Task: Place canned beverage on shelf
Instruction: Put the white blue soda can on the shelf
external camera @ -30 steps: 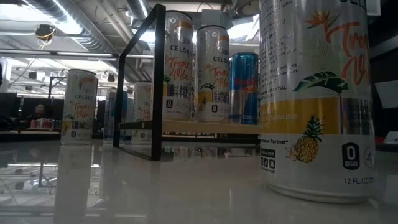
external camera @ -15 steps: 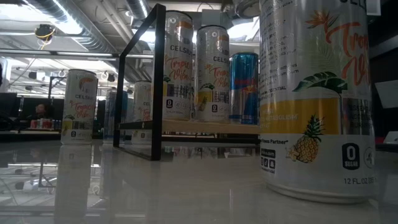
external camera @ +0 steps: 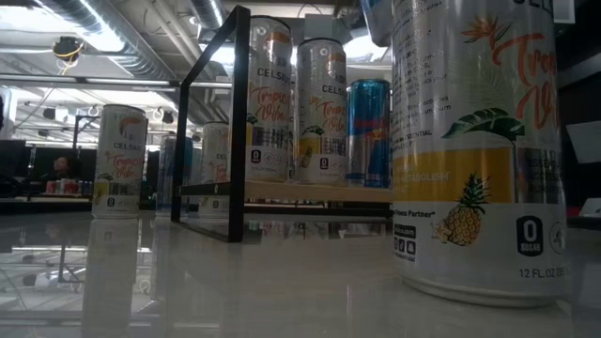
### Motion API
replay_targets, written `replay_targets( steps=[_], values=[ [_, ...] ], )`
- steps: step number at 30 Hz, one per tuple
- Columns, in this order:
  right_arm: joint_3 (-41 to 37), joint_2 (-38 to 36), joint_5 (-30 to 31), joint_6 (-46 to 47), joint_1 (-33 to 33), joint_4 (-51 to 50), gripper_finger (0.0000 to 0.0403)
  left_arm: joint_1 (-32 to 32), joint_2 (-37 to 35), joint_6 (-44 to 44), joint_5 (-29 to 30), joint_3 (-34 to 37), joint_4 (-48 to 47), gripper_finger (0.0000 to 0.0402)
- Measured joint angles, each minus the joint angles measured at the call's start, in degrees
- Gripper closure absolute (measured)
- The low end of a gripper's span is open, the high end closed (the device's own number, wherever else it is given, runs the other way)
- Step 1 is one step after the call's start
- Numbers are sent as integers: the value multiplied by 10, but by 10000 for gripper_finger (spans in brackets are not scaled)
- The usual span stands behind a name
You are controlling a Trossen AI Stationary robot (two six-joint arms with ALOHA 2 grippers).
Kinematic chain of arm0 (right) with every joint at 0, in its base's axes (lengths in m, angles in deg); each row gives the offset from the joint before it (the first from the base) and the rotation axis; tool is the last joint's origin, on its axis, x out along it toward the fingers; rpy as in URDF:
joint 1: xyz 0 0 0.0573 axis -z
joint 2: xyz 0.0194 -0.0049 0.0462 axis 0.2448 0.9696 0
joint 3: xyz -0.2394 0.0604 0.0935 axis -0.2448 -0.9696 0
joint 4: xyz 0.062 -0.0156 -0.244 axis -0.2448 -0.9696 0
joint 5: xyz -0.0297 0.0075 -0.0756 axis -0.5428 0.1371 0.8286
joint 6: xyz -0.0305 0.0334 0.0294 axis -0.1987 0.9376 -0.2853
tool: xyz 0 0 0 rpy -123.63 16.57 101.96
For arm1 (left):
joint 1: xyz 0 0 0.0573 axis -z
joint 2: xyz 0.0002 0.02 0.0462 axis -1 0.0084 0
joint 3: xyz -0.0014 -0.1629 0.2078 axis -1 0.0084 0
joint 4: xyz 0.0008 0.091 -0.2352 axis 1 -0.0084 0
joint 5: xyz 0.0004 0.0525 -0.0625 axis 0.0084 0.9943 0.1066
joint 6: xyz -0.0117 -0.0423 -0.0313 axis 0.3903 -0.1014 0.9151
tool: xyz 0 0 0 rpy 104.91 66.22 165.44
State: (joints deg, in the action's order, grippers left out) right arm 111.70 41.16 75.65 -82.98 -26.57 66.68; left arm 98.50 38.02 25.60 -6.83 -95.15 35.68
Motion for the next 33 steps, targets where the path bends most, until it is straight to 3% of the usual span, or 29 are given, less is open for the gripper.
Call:
replay_targets(
  steps=[8,15,33],
  values=[
    [0,-23,91,-38,0,-34,166,0,0,0,72,0,0,36],
    [0,-19,165,-70,0,-33,166,-14,0,1,79,0,1,37],
    [0,11,174,-71,0,-23,166,-46,0,2,32,0,21,37]
  ],
)
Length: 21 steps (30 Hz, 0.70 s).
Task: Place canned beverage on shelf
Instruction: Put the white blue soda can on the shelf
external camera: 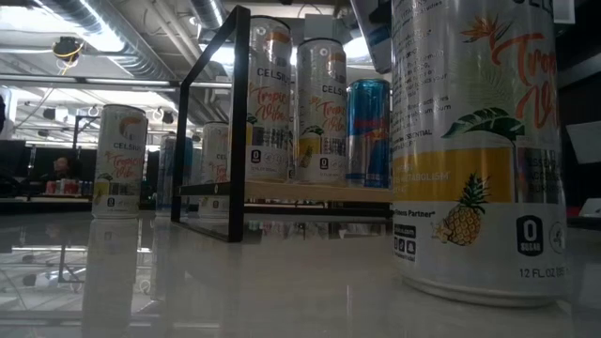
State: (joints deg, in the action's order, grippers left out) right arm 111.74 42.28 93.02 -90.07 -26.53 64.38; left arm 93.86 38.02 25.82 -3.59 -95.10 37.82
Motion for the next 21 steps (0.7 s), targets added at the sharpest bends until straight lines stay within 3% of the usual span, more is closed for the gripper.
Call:
replay_targets(
  steps=[7,21],
  values=[
    [0,0,-5,0,0,-1,166,0,0,1,0,0,0,37],
    [0,0,-12,-33,0,-50,166,0,0,104,41,1,-48,37]
  ],
)
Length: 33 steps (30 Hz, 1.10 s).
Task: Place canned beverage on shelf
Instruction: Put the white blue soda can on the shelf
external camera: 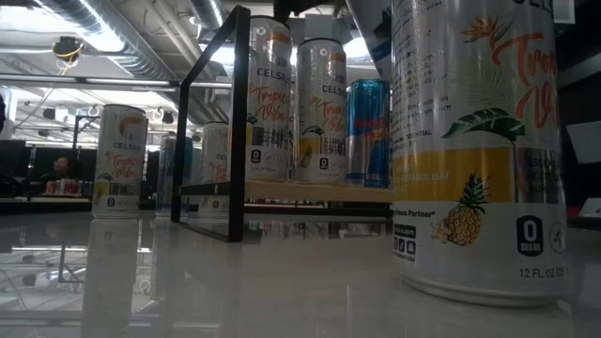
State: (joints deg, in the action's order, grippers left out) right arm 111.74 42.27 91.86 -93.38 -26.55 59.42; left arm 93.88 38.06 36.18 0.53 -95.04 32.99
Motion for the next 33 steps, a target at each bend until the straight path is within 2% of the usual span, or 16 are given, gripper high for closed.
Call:
replay_targets(
  steps=[17,28,33],
  values=[
    [0,0,19,-27,0,-1,166,4,0,1,-1,0,-33,37],
    [1,0,20,-24,0,-13,166,5,0,1,-9,0,-4,37],
    [1,0,22,-10,0,-13,166,6,0,-1,-34,0,-1,37]
  ],
)
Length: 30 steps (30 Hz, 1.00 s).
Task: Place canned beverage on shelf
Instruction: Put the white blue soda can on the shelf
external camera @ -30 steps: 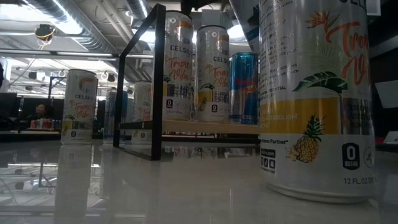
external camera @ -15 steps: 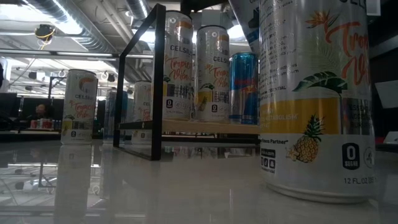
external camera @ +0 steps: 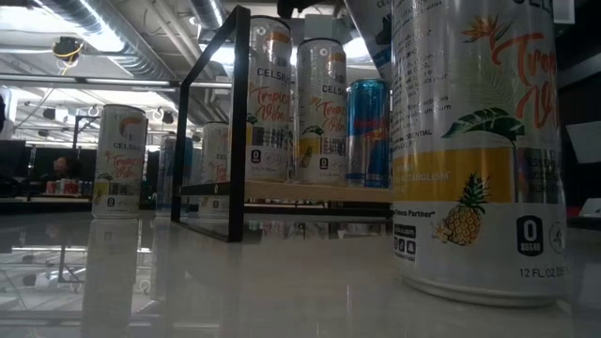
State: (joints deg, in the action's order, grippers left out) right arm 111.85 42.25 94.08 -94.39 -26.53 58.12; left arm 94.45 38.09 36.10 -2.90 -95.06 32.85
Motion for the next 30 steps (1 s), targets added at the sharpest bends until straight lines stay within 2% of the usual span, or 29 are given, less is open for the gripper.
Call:
replay_targets(
  steps=[9,14,26,30],
  values=[
    [0,0,-21,16,0,-1,166,0,0,-32,4,0,1,37],
    [0,0,-24,24,0,-1,166,5,0,-49,28,0,-1,37],
    [0,0,-24,35,0,14,166,5,0,-50,34,0,-28,37],
    [0,0,-46,33,0,21,166,5,0,-49,42,0,-28,37]
  ],
)
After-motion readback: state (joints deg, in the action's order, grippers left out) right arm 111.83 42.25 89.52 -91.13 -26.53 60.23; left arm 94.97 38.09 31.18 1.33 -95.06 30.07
